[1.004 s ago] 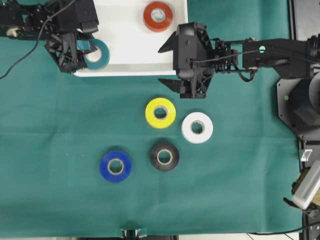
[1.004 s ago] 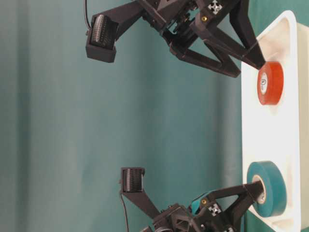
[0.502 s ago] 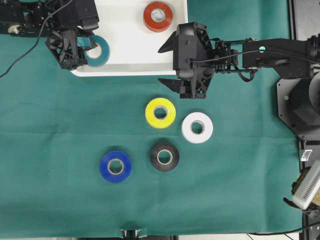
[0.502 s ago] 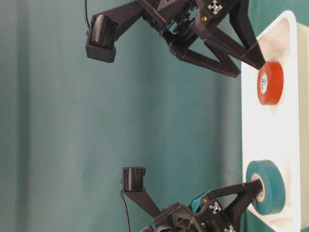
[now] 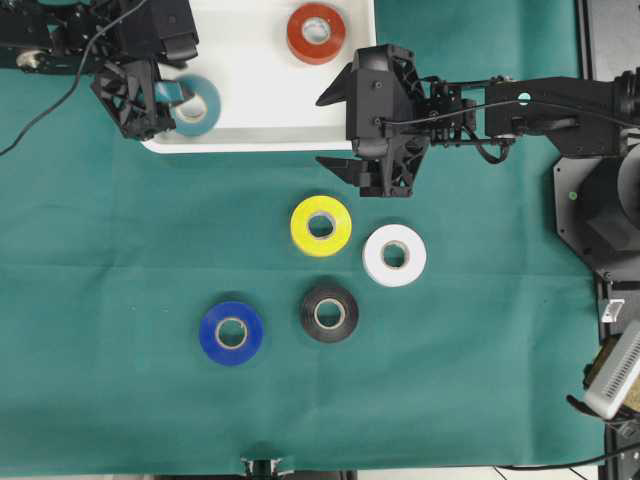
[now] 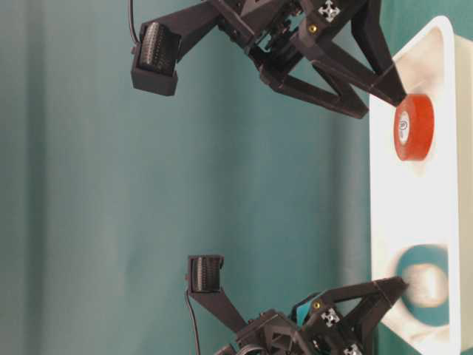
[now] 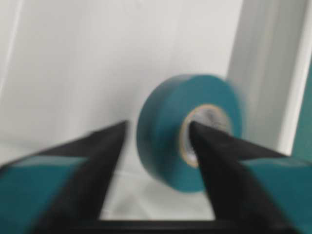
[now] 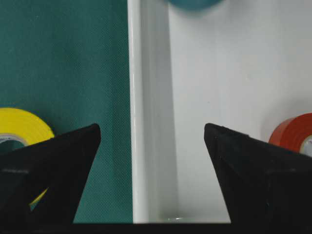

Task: Put the tape alternately from left to right into the white case.
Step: 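Lift the teal roll and place it in the white tray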

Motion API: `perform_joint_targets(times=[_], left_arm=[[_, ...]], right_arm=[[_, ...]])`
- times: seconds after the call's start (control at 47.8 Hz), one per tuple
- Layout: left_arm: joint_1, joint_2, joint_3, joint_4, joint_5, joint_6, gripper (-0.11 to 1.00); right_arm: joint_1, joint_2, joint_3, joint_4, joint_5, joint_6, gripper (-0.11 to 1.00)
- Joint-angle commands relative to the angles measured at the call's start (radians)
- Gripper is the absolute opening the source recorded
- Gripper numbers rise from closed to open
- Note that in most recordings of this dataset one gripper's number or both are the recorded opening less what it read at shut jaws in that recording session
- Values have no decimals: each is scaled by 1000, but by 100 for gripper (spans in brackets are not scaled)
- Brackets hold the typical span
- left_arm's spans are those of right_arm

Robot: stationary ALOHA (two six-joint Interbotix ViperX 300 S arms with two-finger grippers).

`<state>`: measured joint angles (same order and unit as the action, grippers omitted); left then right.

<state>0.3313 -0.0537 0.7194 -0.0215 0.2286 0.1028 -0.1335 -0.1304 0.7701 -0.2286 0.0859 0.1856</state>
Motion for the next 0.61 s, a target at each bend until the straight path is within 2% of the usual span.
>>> perform_joint_targets(times=[0.0,0.063,0.125,0.586], left_arm=[[3,-9,-8,2,-8,2,76],[3,-9,-8,2,-6,2,90],[3,-9,-8,2,-6,2,97],[3,-17,-6,2,-6,3,96]], right_arm=[[2,-9,-9,2,-8,2,76],[2,-9,-9,2,-8,2,76],[2,-9,-9,2,-8,2,76],[2,-9,-9,2,-8,2,76]])
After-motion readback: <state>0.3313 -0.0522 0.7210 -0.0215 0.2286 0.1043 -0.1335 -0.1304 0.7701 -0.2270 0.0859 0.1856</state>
